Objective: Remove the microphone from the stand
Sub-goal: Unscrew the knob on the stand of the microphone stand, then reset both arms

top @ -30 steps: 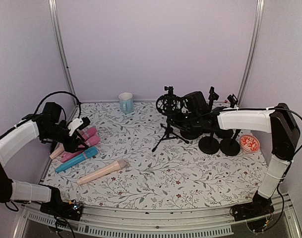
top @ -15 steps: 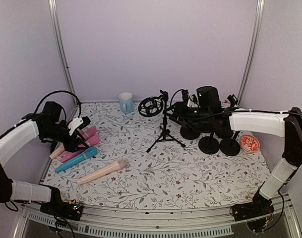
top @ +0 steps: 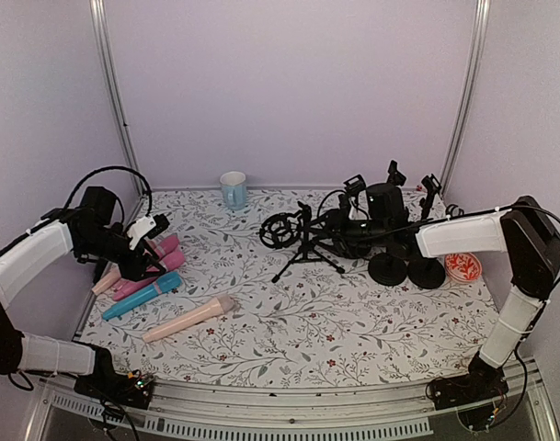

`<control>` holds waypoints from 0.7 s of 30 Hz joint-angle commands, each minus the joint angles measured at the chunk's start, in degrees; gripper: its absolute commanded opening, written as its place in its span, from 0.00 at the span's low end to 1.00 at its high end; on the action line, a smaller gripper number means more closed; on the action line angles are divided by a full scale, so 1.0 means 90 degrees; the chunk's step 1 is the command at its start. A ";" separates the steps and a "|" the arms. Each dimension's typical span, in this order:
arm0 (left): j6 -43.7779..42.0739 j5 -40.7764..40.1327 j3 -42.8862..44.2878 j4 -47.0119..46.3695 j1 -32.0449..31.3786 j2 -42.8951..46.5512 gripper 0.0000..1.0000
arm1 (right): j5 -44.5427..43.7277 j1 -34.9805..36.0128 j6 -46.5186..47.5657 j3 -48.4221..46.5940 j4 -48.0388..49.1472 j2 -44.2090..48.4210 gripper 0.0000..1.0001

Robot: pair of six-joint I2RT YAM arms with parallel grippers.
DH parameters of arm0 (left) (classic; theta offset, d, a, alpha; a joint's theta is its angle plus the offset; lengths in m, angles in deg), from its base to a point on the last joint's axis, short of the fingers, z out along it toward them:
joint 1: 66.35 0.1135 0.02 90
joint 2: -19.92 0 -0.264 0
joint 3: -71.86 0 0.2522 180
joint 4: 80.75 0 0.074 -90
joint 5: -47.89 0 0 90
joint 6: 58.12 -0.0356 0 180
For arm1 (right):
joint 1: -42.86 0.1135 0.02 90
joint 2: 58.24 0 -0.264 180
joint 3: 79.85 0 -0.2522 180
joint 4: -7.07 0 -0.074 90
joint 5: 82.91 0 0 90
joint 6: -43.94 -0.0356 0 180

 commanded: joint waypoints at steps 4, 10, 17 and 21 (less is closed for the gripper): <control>0.0085 0.0063 0.0193 0.0087 -0.0103 -0.0077 0.53 | -0.0027 0.0025 -0.0340 -0.0080 0.0656 -0.0353 0.49; 0.0105 -0.0001 0.0188 0.0087 -0.0132 -0.0087 0.53 | -0.0610 0.0113 -0.0043 -0.0065 0.0265 -0.0140 0.47; 0.0180 -0.0115 0.0097 0.0020 -0.0128 -0.0143 0.57 | -0.2054 0.0555 0.1136 -0.0070 -0.0994 0.0529 0.53; 0.0381 -0.0291 0.0142 -0.0105 -0.0131 -0.0171 0.78 | -0.3169 0.1064 0.1924 -0.0086 -0.1501 0.0938 0.69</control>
